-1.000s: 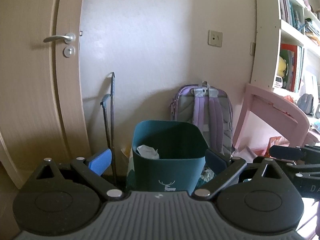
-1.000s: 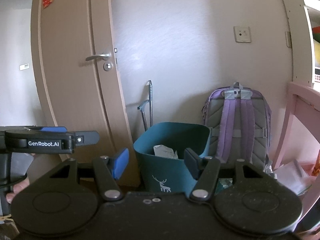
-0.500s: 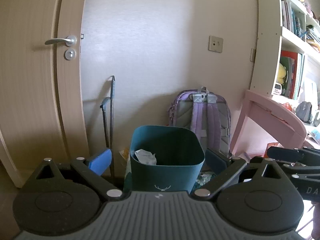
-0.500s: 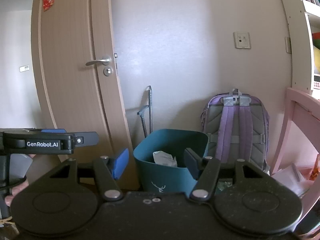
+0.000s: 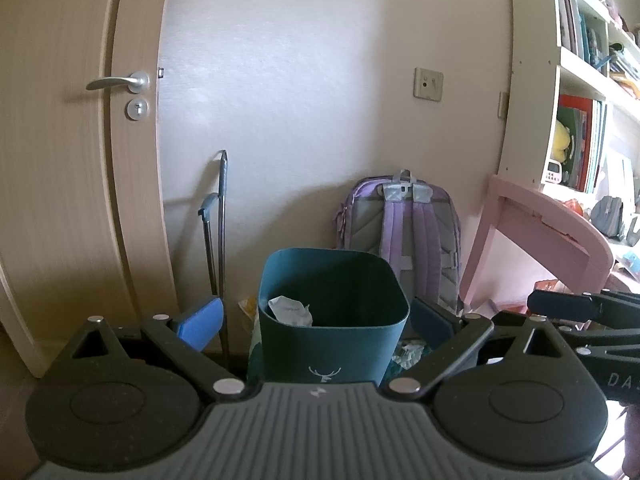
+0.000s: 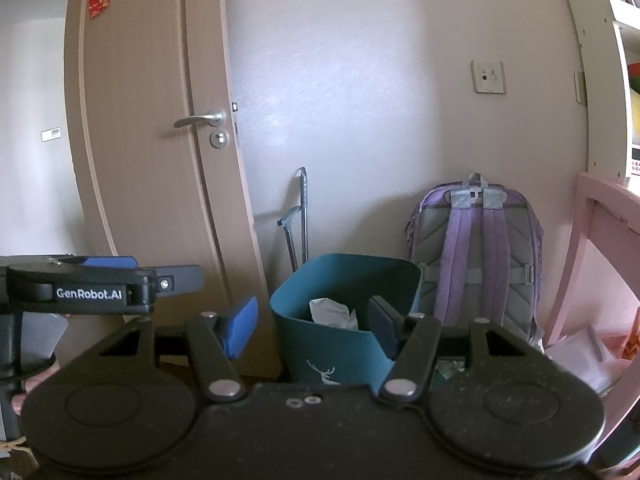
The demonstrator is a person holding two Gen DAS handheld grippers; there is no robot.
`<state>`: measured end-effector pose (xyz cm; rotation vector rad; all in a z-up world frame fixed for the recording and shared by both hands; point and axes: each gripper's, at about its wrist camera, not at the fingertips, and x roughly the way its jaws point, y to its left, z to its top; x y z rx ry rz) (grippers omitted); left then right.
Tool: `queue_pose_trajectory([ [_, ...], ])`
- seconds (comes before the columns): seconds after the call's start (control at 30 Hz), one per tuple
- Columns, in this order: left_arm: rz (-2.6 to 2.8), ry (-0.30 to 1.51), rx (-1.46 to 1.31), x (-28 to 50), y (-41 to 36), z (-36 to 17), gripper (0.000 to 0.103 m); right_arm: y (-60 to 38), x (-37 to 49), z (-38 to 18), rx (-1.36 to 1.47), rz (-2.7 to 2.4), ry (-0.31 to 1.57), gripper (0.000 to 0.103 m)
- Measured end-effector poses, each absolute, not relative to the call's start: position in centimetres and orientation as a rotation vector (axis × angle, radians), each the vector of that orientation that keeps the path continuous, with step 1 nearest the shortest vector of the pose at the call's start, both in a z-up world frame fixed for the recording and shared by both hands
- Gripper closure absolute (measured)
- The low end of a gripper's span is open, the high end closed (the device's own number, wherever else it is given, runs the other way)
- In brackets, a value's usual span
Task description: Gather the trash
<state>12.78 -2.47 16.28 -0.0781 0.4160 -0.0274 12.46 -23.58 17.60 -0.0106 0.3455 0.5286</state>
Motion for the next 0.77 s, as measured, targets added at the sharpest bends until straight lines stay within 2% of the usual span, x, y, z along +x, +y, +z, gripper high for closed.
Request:
queue_pose_trajectory([
  [0.77,-0.059,0.439,-0.054,13.3,-3.1,14.5,0.002,-24.1,12.7,16.6,0.007,0.529,0.371,0.042],
])
